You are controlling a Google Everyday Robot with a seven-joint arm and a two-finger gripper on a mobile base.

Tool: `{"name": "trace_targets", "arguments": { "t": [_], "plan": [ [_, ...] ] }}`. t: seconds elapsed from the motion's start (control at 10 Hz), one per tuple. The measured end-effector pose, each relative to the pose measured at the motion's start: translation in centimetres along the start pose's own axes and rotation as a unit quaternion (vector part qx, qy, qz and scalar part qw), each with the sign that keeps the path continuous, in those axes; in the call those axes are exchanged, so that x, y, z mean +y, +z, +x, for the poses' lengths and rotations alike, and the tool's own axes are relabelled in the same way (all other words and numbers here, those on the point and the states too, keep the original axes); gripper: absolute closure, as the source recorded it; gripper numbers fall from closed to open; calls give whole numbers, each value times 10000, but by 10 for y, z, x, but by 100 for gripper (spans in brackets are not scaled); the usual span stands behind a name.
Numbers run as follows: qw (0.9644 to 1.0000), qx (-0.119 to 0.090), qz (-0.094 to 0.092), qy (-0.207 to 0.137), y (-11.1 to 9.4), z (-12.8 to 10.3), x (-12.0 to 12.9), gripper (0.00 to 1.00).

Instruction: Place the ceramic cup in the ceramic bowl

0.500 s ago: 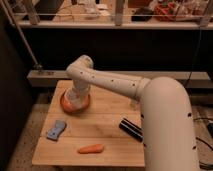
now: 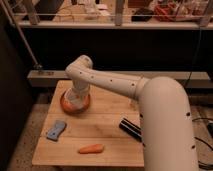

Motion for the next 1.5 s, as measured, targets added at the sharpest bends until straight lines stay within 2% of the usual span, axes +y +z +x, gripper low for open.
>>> {"name": "trace_targets", "arguments": {
  "t": [0.6,0.8,1.0,1.1,1.2,1.3,1.4,1.5],
  "plan": [
    [10000,29,-31,-14,-1,2,0,56],
    [10000,52,-53,-21,-3,2,1,40],
    [10000,65,-48,-12,-4,3,0,34],
    [10000,68,-54,-23,-3,3,-1,39],
    [9999,71,-64,-42,-2,2,-3,50],
    [9999,77,-66,-37,-3,2,-3,57],
    [9999,85,-72,-26,-3,3,-1,58],
    [9999,94,-75,-6,-4,4,1,56]
  ]
}}
